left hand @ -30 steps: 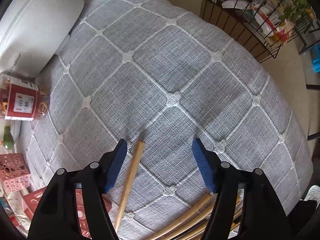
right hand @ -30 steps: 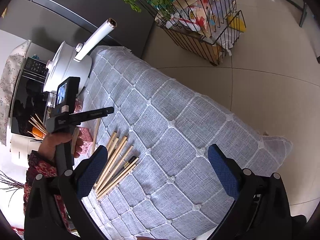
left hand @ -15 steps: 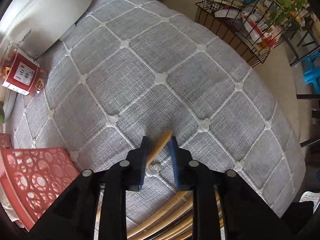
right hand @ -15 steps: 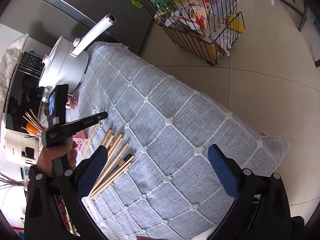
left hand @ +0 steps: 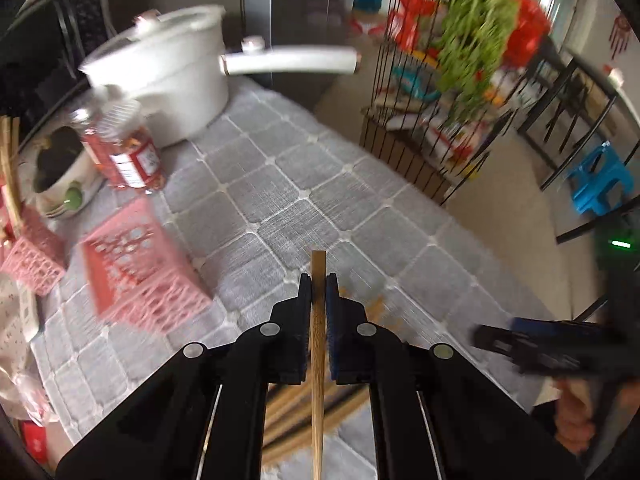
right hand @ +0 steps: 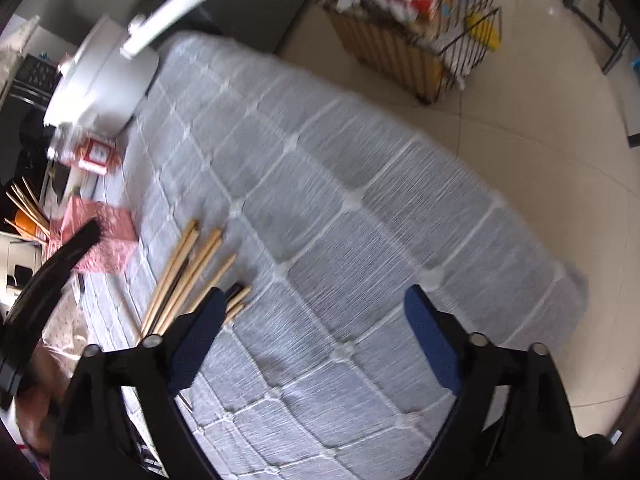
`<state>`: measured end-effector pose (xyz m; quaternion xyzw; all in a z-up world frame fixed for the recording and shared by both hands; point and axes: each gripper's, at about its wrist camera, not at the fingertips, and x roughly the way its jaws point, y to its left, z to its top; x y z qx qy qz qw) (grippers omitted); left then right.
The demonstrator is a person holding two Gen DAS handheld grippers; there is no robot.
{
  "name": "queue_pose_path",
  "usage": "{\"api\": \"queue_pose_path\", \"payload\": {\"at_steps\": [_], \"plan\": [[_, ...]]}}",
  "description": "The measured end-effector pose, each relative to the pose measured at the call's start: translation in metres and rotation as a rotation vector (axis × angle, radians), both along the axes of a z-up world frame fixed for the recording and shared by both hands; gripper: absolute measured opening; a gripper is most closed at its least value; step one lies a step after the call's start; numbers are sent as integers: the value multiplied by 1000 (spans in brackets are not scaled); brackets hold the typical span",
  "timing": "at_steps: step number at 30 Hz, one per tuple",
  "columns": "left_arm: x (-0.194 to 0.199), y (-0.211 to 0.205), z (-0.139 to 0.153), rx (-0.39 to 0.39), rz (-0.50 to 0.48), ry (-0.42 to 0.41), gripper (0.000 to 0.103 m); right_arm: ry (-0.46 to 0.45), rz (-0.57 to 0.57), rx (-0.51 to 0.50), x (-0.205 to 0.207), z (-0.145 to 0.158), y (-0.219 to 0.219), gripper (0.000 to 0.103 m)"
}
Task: Organize utensils
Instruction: 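Grasp a wooden chopstick with the right tool while the left tool holds its chopstick raised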
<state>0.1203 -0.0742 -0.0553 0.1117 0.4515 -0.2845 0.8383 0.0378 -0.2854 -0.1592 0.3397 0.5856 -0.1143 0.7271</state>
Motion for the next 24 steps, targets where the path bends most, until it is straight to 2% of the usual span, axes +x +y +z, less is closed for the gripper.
{"api": "queue_pose_path", "payload": {"at_steps": [4,7,9,10,12,15,18,22,24], "plan": [[-52,40,42,-112,23,-98,7,80,6,56,7,-22,20,52],[-88,71,68,-193,29,-159,7,78,-20,17,4,-21,30,43],[-107,86,81,-240,33,-191,7,79,-59,79,1,-24,32,36],[-113,94,86,-263,35,-202,7,90,-79,109,0,-25,35,36],[-127,110,94,-308,45,-225,7,85,-83,104,2,-20,47,36],[-137,123,106,-302,54,-270,7,85,-89,98,9,-13,62,36],[-142,141,114,-330,82,-296,7,107,-87,40,21,-10,77,36],[-149,159,120,-351,105,-321,7,183,-89,-10,32,-23,86,36],[-151,165,122,-364,110,-331,7,194,-77,-78,39,-23,95,38]]}}
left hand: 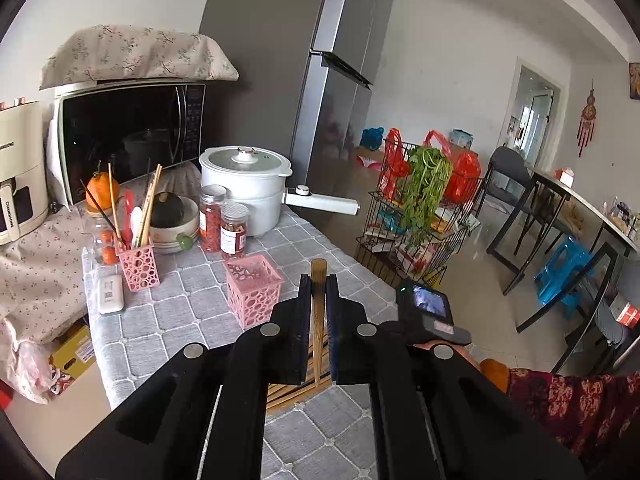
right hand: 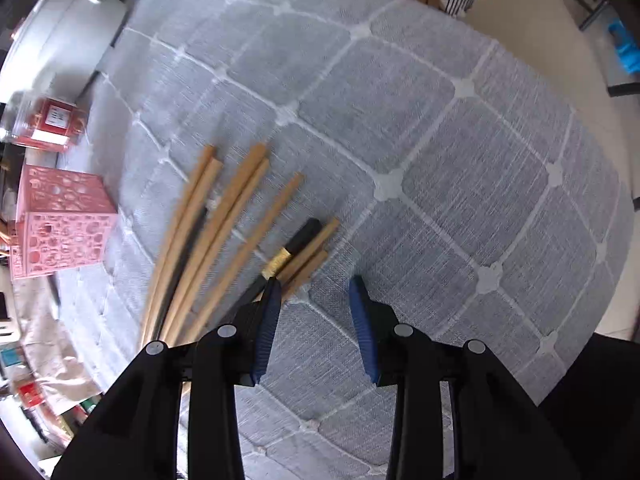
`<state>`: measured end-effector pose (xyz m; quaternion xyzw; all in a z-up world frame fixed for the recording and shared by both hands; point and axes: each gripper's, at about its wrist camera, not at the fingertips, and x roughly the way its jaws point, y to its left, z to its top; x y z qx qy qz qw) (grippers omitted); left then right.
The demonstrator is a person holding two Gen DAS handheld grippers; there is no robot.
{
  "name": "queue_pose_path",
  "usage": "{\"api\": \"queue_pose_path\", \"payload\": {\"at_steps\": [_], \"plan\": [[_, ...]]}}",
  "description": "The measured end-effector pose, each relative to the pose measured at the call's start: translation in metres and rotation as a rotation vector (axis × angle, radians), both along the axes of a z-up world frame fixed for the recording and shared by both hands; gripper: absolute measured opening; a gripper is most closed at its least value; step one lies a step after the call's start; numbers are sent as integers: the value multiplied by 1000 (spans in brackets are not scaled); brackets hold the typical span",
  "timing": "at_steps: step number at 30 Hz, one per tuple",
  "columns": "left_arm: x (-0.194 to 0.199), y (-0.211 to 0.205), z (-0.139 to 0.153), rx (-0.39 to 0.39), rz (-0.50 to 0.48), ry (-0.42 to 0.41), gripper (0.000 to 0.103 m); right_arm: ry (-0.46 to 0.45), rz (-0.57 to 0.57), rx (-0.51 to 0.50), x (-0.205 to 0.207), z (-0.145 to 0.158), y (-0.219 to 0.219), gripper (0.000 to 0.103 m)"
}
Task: Organize utensils
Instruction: 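Grasp a wooden chopstick with the right tool while the left tool holds its chopstick raised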
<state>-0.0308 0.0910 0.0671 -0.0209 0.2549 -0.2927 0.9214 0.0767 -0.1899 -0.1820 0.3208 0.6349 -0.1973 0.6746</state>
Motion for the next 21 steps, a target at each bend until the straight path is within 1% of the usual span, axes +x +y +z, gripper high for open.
{"api": "queue_pose_path", "payload": {"at_steps": [3,5,6,8,9,11,12,14,15,18,19,20,21], "plan": [[-3,5,5,-17,3,-14,7,27,5,-30,7,-2,8,35],[-5,8,7,-25,2,-21,7,32,9,-4,11,-4,11,23],[-6,9,9,-27,4,-26,7,39,18,18,12,-7,12,13],[-8,11,9,-30,4,-28,7,24,31,21,13,-6,13,12],[-8,11,10,-30,6,-29,7,2,33,44,10,-8,10,12],[-11,14,11,-32,14,-35,7,-36,22,96,0,-9,1,7],[-11,15,11,-33,18,-36,7,-61,21,125,-3,-9,-4,0],[-11,18,13,-40,28,-34,7,-85,54,183,-8,-13,-10,0],[-11,19,13,-43,33,-32,7,-96,56,192,-13,-12,-13,0],[-9,18,13,-45,42,-26,7,-118,69,164,-25,-5,-16,0],[-8,18,13,-46,42,-23,7,-117,60,170,-27,-3,-17,0],[-7,17,12,-46,41,-22,7,-117,39,186,-27,-5,-18,3],[-7,15,12,-45,39,-23,7,-122,0,218,-27,-6,-20,5]]}}
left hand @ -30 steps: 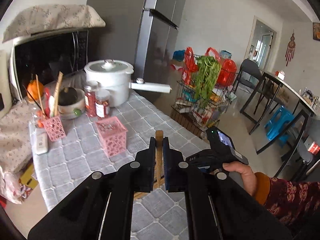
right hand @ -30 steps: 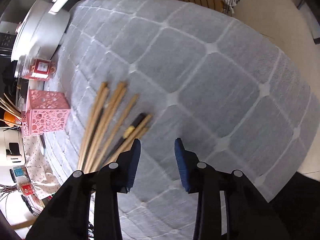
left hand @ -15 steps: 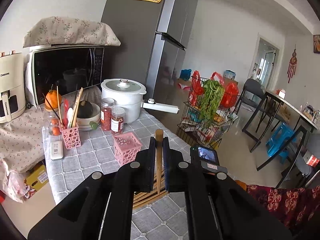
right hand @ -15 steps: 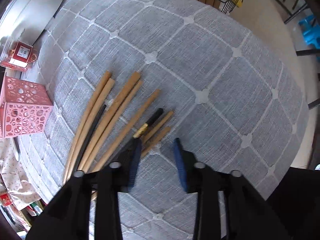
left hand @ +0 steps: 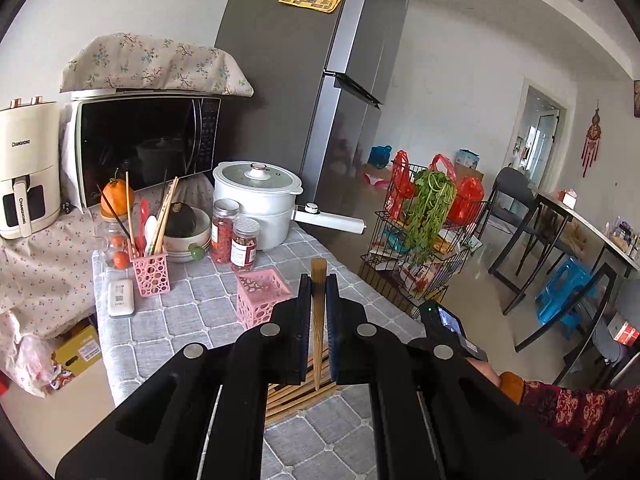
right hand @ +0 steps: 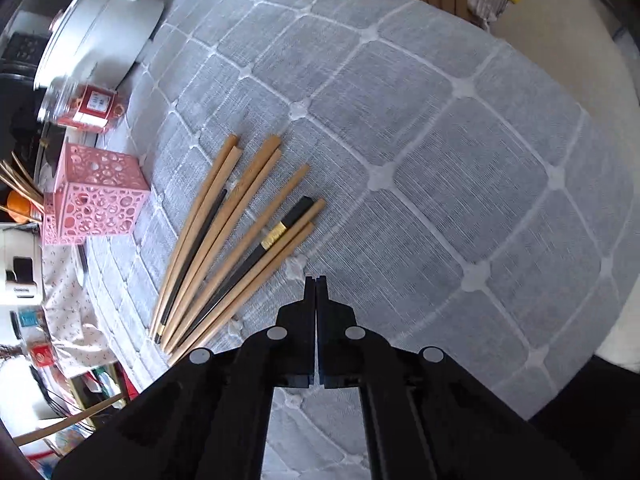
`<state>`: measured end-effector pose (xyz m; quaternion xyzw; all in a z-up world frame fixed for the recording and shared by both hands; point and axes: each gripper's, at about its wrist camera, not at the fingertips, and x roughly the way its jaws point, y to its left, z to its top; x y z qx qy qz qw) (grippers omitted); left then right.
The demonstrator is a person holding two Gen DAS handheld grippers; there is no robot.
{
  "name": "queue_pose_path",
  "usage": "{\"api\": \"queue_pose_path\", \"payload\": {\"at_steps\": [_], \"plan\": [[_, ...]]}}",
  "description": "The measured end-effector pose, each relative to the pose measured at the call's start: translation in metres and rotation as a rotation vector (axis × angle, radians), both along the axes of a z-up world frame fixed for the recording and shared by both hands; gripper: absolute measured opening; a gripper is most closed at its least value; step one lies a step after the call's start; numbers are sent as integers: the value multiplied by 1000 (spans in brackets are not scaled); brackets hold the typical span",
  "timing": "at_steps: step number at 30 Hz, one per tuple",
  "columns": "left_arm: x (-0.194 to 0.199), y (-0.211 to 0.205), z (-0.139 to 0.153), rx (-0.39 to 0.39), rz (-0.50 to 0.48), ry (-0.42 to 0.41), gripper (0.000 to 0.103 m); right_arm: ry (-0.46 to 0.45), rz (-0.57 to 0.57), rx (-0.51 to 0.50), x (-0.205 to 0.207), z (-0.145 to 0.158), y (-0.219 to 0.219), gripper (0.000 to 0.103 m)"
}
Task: Organize utensils
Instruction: 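Grasp a wooden chopstick with the right tool while the left tool holds its chopstick raised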
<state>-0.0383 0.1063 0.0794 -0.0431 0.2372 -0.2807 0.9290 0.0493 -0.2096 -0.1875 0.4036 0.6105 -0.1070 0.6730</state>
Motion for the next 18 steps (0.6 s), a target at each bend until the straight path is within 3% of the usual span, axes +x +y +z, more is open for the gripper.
{"api": "queue_pose_path", "payload": {"at_steps": [4,13,18], "plan": [[-2,-1,2,-4,-10,-9,7,-19,-18,14,8,6,4,14],[-5,11,7,-32,-4,-18,7,59,-45,-76,24,-7,7,13],[-5,16,10,-45,0,-22,7,44,-63,-89,32,-7,10,14]]}}
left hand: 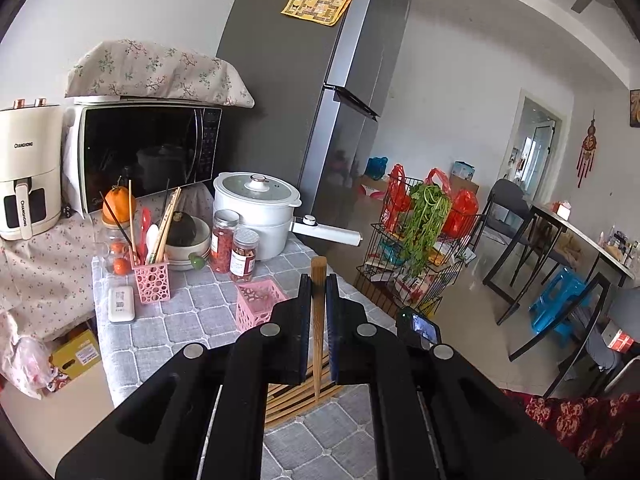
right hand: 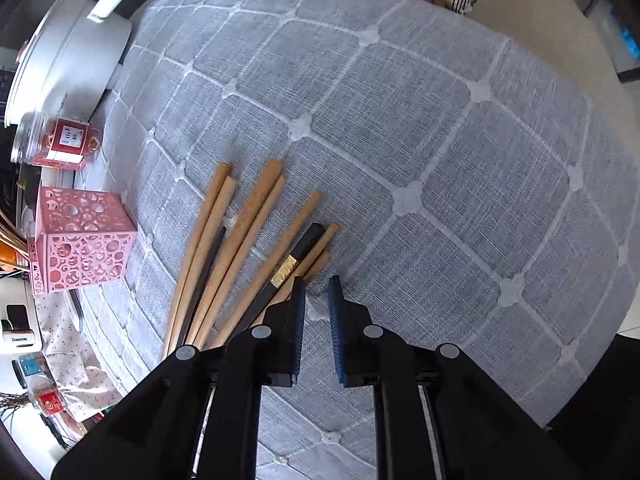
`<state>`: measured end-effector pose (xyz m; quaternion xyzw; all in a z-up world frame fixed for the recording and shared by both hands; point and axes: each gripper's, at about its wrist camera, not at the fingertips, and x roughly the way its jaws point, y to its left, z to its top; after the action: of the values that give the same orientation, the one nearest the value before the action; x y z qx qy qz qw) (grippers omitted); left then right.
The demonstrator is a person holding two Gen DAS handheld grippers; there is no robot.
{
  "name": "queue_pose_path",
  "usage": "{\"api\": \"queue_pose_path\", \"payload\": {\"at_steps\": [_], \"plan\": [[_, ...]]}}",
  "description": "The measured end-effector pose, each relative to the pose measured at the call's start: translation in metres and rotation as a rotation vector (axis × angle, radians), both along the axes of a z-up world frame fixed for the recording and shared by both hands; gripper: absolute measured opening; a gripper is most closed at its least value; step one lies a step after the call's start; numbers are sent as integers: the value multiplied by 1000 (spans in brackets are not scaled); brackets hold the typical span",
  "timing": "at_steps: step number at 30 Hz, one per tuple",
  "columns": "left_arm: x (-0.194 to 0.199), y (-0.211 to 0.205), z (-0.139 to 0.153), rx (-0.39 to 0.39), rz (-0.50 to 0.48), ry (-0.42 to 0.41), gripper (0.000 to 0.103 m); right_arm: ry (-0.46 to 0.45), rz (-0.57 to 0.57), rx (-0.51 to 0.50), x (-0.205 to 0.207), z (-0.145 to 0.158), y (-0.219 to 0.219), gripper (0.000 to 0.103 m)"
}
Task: Organize utensils
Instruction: 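Grasp a wooden chopstick with the right tool while the left tool holds its chopstick raised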
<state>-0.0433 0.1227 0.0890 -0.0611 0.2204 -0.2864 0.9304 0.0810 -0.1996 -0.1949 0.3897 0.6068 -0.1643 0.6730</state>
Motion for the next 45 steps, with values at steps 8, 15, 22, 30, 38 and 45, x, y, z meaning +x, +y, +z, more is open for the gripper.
{"api": "queue_pose_path", "payload": {"at_steps": [8,15,22,30,38,45], "plan": [[1,3,1,-1,4,2,7,-25,-41,50,-2,-4,-6,13],[2,3,1,-1,5,-6,7,51,36,-56,17,1,9,14],[0,6,1,16,39,-11,7,22,57,-99,19,6,20,0],[-2,13,-7,22,90,10,7,-179,159,-50,-30,25,19,0],[-7,4,-10,9,86,14,7,-192,127,76,-32,24,4,10],[-8,12,-8,-17,73,4,7,-145,131,-28,-7,15,9,10]]}}
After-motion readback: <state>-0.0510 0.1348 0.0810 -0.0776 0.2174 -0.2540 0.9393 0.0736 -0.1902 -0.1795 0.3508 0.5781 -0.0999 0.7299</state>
